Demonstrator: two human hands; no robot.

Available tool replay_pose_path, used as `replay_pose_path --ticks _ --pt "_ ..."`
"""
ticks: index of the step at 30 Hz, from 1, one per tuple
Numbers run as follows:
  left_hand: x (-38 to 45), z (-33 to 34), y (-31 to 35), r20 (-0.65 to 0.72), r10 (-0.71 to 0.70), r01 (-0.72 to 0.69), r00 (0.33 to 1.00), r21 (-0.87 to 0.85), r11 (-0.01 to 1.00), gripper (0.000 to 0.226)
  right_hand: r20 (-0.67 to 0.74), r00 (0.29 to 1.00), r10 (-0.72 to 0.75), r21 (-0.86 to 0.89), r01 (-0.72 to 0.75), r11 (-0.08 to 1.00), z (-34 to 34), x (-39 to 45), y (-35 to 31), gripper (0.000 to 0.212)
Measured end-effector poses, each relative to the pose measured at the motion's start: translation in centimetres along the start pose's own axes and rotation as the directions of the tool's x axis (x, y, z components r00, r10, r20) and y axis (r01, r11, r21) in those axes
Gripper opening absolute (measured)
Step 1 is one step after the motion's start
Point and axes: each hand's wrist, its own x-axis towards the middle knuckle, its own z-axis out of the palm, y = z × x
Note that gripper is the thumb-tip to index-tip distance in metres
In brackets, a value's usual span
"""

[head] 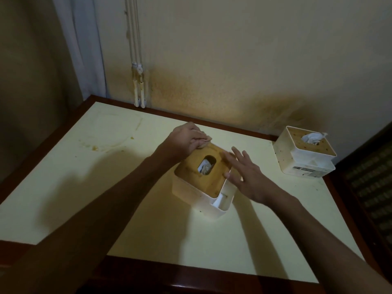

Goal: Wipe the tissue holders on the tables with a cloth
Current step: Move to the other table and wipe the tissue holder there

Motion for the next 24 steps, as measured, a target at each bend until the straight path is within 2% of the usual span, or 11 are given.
replay_pose_path --ticks 2,4,8,12,14,17,21,24 --pt "-2.4 -1.1 1.5 -0.091 -0.045 0.039 0.995 -0.07 0.997 0.033 0.064 0.998 0.029 0.015 -0.03 0.999 0.1 0.8 0.7 0.068" --pt "-5.7 -1.8 3.2 -0.086 -0.15 0.143 0.985 -0.084 0.986 0.024 0.095 0.995 0.031 0.064 -0.037 0.997 0.5 0.9 1.0 0.071" --pt "-10.2 -1.0 7.2 -0.062 -0.205 0.2 0.977 -0.085 0.976 0.01 0.076 0.997 0.01 0.132 -0.02 0.991 1.1 0.9 1.3 0.076" --pt "-10.2 1.5 8.6 -0.021 -0.256 0.255 0.967 -0.044 0.966 0.025 0.111 0.994 0.004 0.099 -0.015 0.995 0.8 1.2 1.5 0.081" --pt "-9.8 2.4 8.7 -0.011 -0.222 0.222 0.975 -0.017 0.975 0.019 0.11 0.994 -0.012 0.093 0.002 0.996 0.7 1.2 1.6 0.082" --pt "-9.4 3.6 10.0 0.047 -0.095 0.093 0.994 0.054 0.994 0.011 0.11 0.994 -0.012 0.091 0.002 0.996 0.4 1.3 2.0 0.083" --pt "-9.3 4.1 11.1 0.093 -0.029 0.022 0.995 0.075 0.997 0.006 0.134 0.991 -0.017 0.1 0.003 0.995 0.3 1.4 2.1 0.084" --pt "-9.2 2.7 9.6 0.041 -0.087 0.087 0.995 0.016 0.996 0.006 0.154 0.988 -0.013 0.128 -0.006 0.992 0.2 1.5 2.2 0.088"
